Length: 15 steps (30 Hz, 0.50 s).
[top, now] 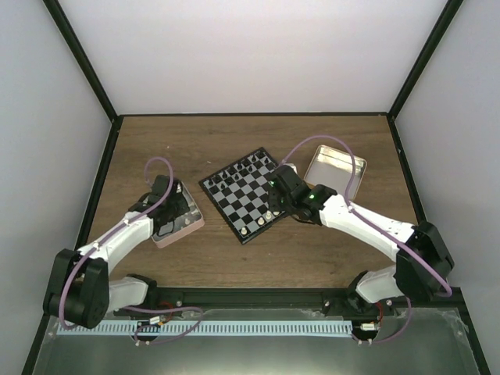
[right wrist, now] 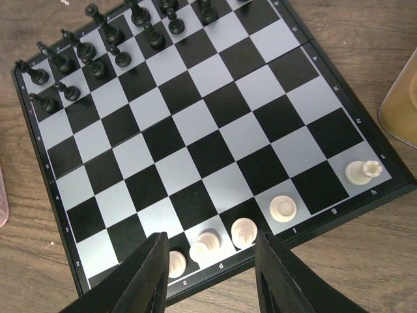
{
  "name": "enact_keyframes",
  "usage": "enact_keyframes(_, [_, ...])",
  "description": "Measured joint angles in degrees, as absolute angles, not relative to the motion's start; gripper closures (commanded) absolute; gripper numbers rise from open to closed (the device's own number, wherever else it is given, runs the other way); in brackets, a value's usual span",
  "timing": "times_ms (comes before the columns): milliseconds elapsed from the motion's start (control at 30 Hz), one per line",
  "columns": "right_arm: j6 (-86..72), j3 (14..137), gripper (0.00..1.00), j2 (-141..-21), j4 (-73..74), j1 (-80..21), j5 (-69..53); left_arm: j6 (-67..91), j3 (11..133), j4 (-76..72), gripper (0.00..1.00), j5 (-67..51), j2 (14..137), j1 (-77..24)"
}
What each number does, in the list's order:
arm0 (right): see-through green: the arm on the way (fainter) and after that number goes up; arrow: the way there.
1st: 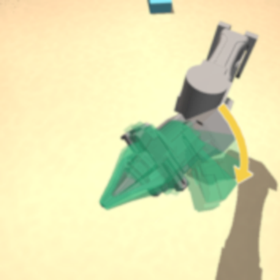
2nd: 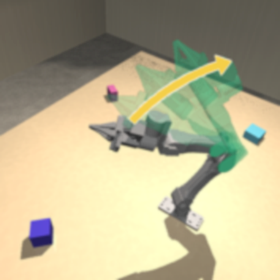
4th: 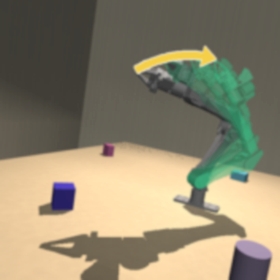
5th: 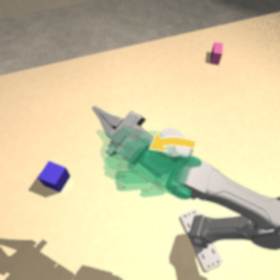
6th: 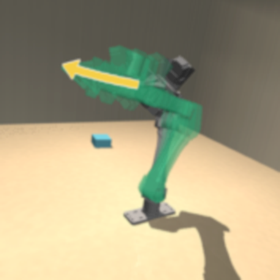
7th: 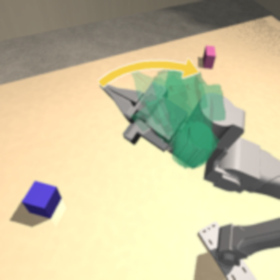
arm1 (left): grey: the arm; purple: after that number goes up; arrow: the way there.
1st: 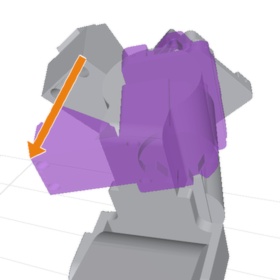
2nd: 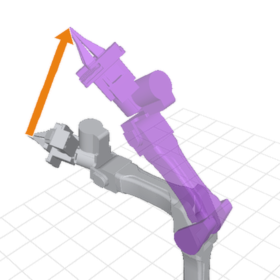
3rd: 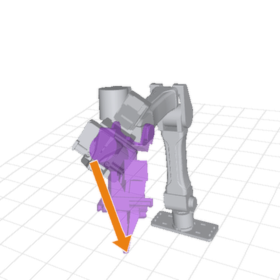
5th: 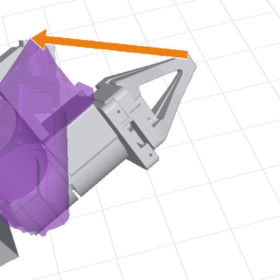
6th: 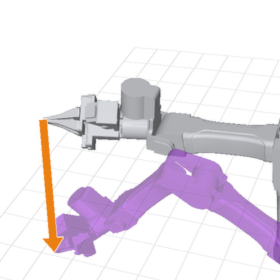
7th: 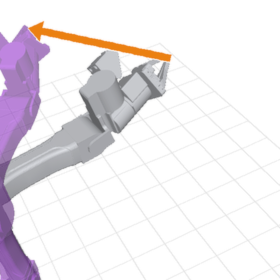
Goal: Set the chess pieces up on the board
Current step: Pick up the chess piece from the storage box, then place the chess piece on the chessboard.
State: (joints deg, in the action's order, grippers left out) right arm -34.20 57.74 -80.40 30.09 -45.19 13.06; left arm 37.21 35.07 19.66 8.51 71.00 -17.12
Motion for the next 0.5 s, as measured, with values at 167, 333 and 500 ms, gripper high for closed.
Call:
enact_keyframes(167, [-35.4,54.8,0.62,-76.2,27.9,-45.1,15.0,37.1,36.3,20.7,0.91,5.7,67.9,-17.3])
enact_keyframes(333, [-36.8,51.4,0.62,-70.6,25.5,-44.4,16.6,37.3,38.9,20.9,0.91,2.8,66.0,-19.6])
enact_keyframes(500, [-37.8,48.3,0.61,-66.1,23.6,-43.5,17.3,37.4,42.0,19.8,0.91,2.0,66.0,-25.8])
